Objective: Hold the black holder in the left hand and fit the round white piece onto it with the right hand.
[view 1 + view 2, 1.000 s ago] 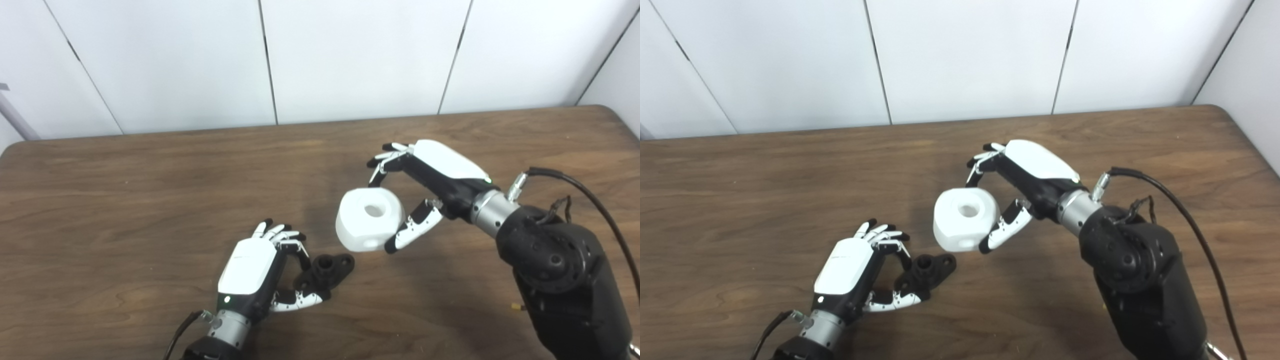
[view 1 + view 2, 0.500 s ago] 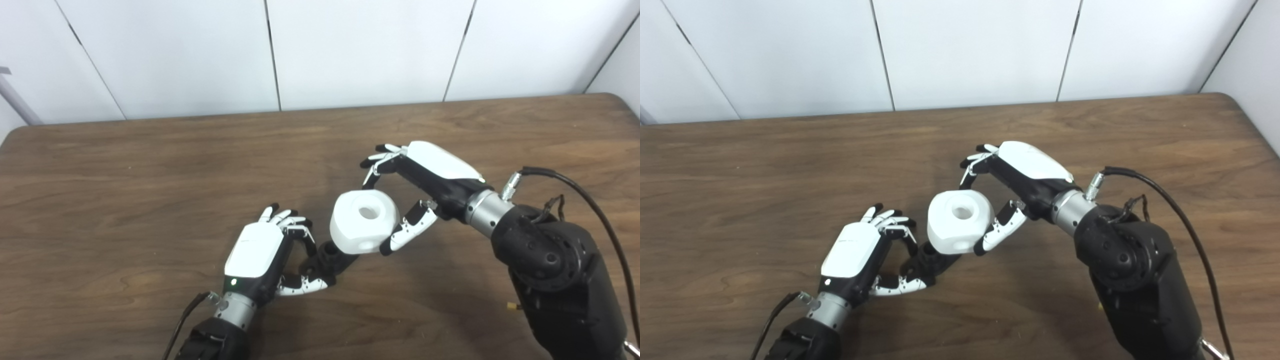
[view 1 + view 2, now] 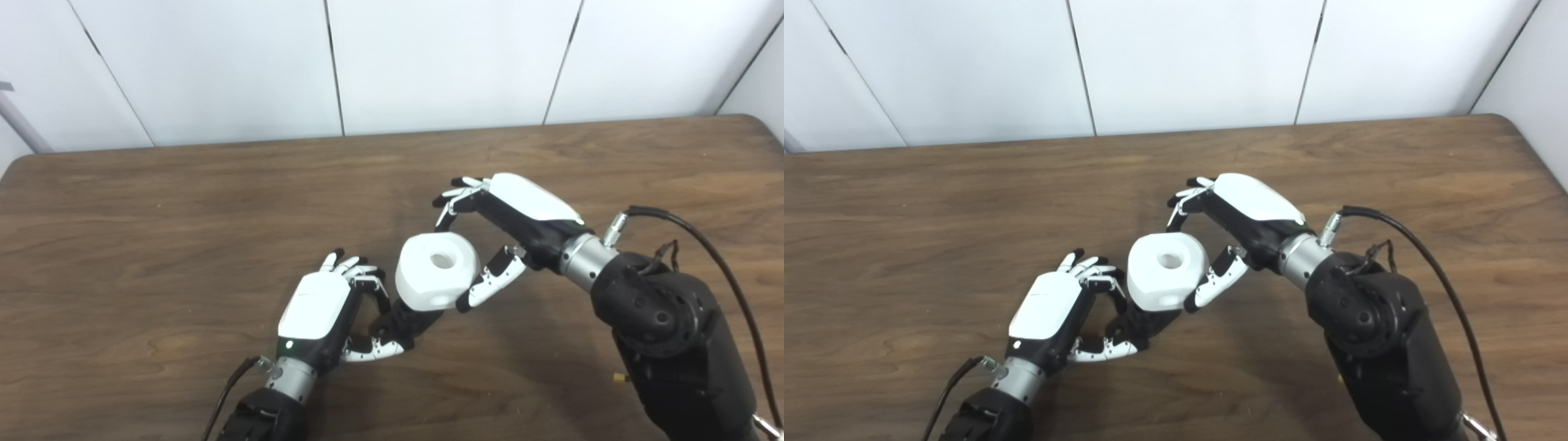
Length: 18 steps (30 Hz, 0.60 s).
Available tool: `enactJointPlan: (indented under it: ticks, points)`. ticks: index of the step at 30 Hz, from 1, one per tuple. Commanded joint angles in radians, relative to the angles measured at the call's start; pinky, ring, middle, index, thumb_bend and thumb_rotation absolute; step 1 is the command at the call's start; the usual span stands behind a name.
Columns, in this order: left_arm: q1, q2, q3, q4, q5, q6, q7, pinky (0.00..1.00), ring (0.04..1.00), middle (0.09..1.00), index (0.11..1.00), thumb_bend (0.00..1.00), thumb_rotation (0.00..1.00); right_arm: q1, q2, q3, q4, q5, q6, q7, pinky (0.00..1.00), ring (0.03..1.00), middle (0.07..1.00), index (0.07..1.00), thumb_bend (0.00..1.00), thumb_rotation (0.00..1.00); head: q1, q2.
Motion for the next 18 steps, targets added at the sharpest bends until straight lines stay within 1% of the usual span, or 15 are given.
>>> enactJointPlan:
  ticks: [1, 18]
  points:
    - [-0.005, -0.007, -0.019, 0.011, 0.019, 0.002, -0.018, 1.00, 0.889, 0.783, 0.486, 0.52, 0.05, -0.041, 0.004, 0.002, -0.011, 0.002, -0.040, -0.042, 1.00, 0.954, 0.836, 0.481, 0.53, 0.14, 0.002, 0.001]
    - [-0.008, -0.014, -0.026, 0.017, 0.021, 0.005, -0.010, 1.00, 0.885, 0.782, 0.485, 0.52, 0.05, -0.036, 0.005, 0.027, 0.016, 0.005, -0.065, -0.061, 1.00, 0.960, 0.842, 0.481, 0.53, 0.14, 0.031, 0.000]
